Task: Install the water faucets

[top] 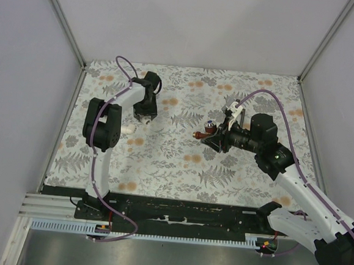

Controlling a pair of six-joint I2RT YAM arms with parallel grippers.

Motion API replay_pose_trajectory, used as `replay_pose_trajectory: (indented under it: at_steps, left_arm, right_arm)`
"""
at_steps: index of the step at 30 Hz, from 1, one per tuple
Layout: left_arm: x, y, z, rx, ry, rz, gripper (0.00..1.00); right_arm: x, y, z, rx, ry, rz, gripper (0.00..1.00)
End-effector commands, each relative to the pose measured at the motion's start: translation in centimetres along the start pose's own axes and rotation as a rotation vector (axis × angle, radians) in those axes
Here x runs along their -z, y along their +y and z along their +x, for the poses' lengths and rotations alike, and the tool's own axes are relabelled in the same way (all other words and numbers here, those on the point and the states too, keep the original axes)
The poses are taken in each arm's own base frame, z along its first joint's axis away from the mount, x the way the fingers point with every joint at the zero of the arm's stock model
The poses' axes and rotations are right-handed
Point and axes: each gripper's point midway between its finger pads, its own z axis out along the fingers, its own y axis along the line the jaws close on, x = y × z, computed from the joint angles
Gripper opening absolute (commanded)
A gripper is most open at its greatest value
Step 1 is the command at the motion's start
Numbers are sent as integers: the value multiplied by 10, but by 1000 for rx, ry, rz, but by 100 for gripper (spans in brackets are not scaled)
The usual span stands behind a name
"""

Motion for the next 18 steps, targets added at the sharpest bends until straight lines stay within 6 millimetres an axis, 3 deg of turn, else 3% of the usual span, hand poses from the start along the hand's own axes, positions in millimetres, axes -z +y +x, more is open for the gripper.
replay_pose_trajectory:
  at_steps: [1,4,7,9,18]
  left_arm:
    - [-4,-2,0,-31,18,6,61]
    - [-7,-1,-2,-24,9,-4,61]
    - [-5,0,-4,-16,1,-9,76]
    - [-3,1,-7,-4,-9,-7,81]
    - [-11,2,-9,6,0,7,70]
  right_arm:
    - [-1,1,-11,40,-45,-12,0]
    - [-1,2,-11,40,-45,-14,0]
    - [-1,1,-10,39,-44,-11,0]
    - [-1,2,-11,40,-43,-14,0]
    - [-2,1,-10,38,-40,-12,0]
